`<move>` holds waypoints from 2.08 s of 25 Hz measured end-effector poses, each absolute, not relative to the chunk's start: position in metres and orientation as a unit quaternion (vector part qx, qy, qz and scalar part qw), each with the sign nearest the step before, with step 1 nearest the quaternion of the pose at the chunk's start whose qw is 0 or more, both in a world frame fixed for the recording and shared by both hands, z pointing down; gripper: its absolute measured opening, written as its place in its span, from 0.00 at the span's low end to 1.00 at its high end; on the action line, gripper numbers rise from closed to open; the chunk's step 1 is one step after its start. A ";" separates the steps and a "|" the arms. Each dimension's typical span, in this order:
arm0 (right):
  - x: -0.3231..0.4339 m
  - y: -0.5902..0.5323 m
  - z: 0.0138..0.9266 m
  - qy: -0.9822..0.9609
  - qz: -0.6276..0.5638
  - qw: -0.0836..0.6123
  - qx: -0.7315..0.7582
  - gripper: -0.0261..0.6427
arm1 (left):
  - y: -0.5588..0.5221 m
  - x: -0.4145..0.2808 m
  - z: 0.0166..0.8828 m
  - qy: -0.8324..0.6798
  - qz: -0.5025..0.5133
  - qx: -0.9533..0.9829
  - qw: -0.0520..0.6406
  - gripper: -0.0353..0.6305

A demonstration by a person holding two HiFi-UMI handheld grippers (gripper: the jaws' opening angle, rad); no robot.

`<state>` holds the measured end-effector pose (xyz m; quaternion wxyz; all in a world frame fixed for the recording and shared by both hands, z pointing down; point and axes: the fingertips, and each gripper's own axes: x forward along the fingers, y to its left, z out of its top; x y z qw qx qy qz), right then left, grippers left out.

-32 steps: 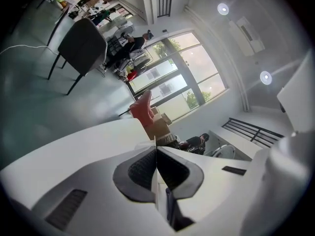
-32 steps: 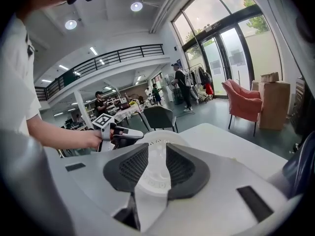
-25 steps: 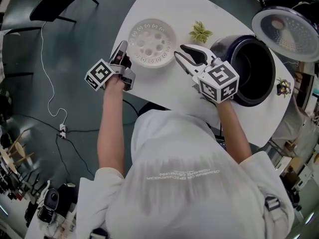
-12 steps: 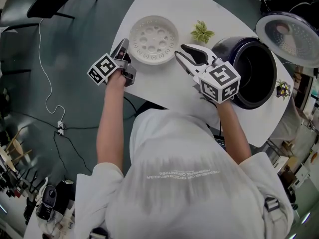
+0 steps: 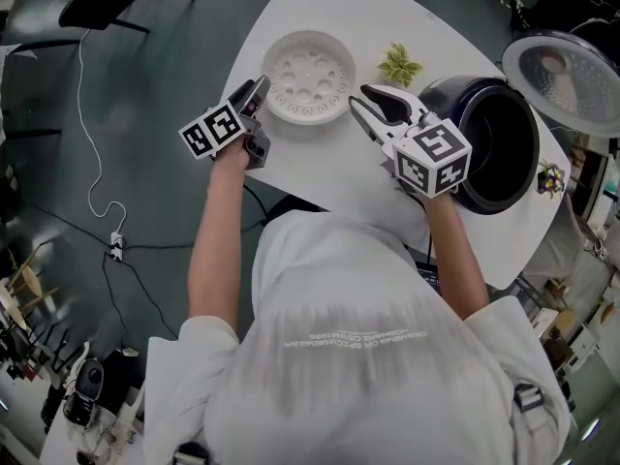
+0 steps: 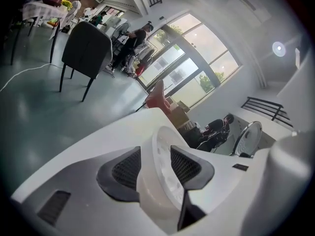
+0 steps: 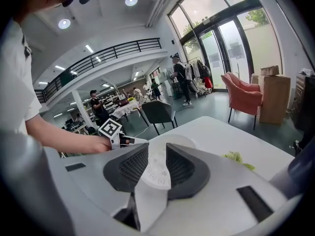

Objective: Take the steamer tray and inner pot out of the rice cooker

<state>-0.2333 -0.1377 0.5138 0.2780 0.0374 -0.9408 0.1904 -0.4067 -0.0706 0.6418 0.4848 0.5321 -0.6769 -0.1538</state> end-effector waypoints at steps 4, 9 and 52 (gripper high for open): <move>-0.230 -0.136 0.509 -0.941 0.191 0.274 0.043 0.23 | -0.064 -0.394 0.645 -0.671 -0.145 0.529 0.499 0.36; -0.227 -0.137 0.504 -0.943 0.191 0.267 0.053 0.23 | -0.056 -0.372 0.651 -0.666 -0.159 0.495 0.535 0.32; 0.034 -0.206 0.383 -0.925 0.163 0.136 0.314 0.19 | -0.163 -0.345 0.461 -0.762 -0.022 0.607 0.223 0.26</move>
